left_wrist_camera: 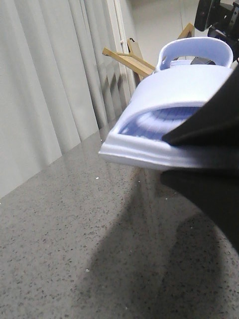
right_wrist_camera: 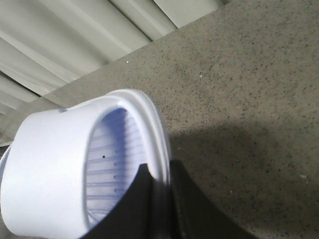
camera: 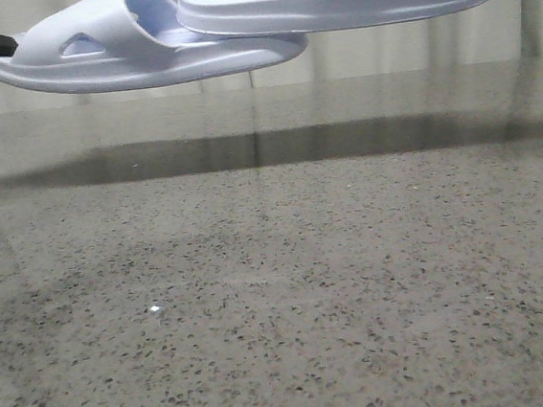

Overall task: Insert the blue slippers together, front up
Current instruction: 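Slide the right gripper's slipper over the left gripper's slipper, then release the right gripper and withdraw it upward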

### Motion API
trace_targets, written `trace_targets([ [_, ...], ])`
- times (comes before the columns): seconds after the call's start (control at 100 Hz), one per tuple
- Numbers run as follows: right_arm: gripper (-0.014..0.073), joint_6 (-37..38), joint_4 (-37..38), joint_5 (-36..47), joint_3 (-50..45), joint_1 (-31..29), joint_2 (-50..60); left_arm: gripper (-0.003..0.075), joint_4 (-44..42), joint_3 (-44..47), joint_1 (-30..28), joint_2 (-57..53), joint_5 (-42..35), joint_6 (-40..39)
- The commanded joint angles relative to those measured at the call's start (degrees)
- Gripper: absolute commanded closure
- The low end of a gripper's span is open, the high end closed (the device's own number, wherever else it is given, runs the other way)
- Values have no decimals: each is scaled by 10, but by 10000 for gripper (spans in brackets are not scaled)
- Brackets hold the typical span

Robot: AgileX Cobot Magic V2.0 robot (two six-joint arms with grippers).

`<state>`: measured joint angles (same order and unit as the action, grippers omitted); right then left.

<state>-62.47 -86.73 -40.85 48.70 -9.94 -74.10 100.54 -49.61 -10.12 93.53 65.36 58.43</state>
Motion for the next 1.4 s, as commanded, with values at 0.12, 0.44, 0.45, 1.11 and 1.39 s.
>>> trace_targets([
  [0.12,692,-10,-29,7,31,11,10,705,58,-11,-2,-20,73,2],
  [0.44,692,-9,-26,12,35,41,-8,705,60,-11,-2,-20,73,3],
  [0.45,692,-9,-26,12,35,43,-10,705,60,-11,-2,-20,73,3],
  [1.11,692,-19,-75,-23,145,213,-202,705,51,-11,-2,-20,73,3],
  [1.39,680,-28,-58,-33,166,231,-219,705,51,-11,-2,-20,73,3],
])
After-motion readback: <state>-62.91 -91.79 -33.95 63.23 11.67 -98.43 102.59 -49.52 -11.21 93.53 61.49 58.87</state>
